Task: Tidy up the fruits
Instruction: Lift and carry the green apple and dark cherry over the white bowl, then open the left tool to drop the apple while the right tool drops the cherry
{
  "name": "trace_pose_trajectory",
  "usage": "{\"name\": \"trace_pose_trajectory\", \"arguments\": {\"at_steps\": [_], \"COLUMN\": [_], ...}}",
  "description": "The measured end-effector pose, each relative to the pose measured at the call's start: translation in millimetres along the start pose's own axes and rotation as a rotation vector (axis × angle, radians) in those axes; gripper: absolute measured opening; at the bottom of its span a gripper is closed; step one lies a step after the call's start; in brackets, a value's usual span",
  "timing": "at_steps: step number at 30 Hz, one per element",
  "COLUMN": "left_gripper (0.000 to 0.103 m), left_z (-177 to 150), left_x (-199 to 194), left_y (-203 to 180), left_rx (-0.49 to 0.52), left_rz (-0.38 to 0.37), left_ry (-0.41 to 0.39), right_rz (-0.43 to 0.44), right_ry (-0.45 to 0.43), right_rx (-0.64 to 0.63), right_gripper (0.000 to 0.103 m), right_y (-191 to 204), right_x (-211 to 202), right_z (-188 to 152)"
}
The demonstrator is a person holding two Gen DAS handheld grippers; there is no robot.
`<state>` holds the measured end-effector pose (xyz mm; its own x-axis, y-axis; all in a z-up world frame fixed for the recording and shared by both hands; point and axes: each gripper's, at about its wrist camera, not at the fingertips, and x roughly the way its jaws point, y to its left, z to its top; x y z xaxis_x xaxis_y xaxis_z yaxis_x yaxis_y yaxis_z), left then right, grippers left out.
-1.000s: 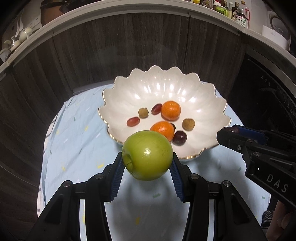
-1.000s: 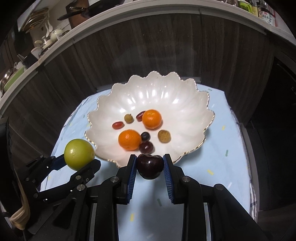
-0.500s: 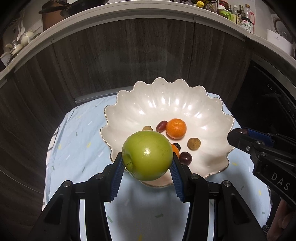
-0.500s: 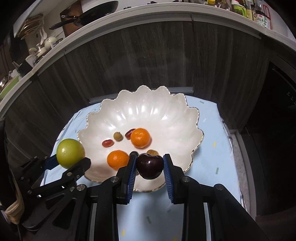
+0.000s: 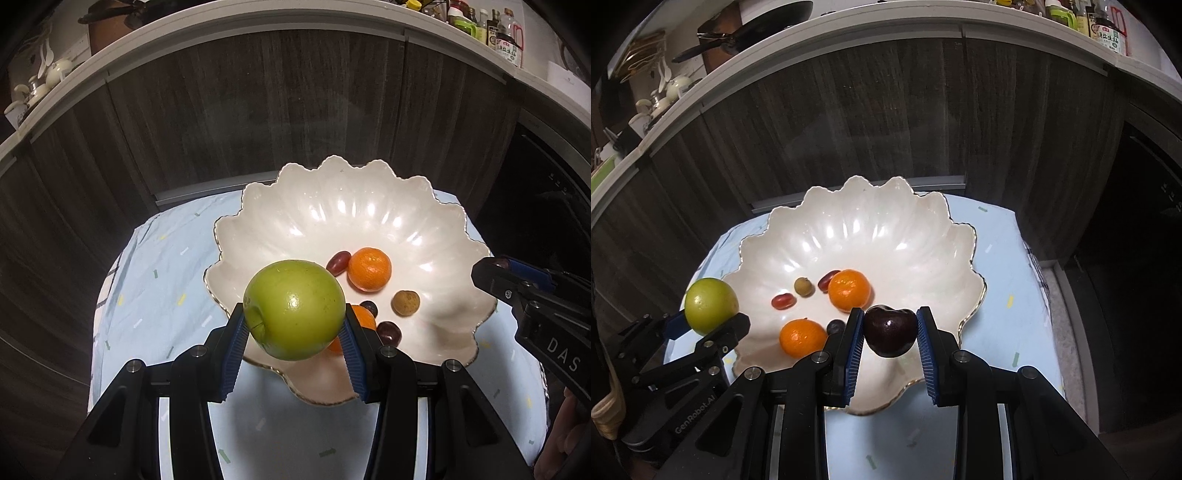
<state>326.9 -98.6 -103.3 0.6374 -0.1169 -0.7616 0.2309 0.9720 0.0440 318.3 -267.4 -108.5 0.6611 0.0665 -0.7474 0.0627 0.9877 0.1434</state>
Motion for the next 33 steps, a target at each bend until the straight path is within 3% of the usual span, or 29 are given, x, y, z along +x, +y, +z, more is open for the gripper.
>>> {"name": "trace_pose_trajectory", "arguments": {"at_steps": [25, 27, 29, 33], "left_gripper": [0.048, 0.052, 0.061, 0.065], "left_z": [6.0, 5.9, 7.5, 11.2], "left_x": [37.2, 35.3, 31.2, 26.0], "left_y": [4.4, 3.9, 3.2, 4.0], "left_rx": [-0.040, -0.037, -0.030, -0.024], "left_rz": [0.000, 0.007, 0.022, 0.037], "left_ry": [0.063, 0.049, 0.029, 0.011], "right_rz": [-0.045, -0.055, -0.063, -0.087], "right_ry": [0.029, 0.023, 0.022, 0.013], "right_rx": [0.010, 0.012, 0.019, 0.039], "right_gripper": [0.030, 0.031, 0.031, 0.060], "right_y": [-6.9, -7.5, -9.1, -12.9], "right_x": [29.2, 28.4, 28.2, 27.0], "right_z": [10.0, 9.8, 9.8, 10.4]}}
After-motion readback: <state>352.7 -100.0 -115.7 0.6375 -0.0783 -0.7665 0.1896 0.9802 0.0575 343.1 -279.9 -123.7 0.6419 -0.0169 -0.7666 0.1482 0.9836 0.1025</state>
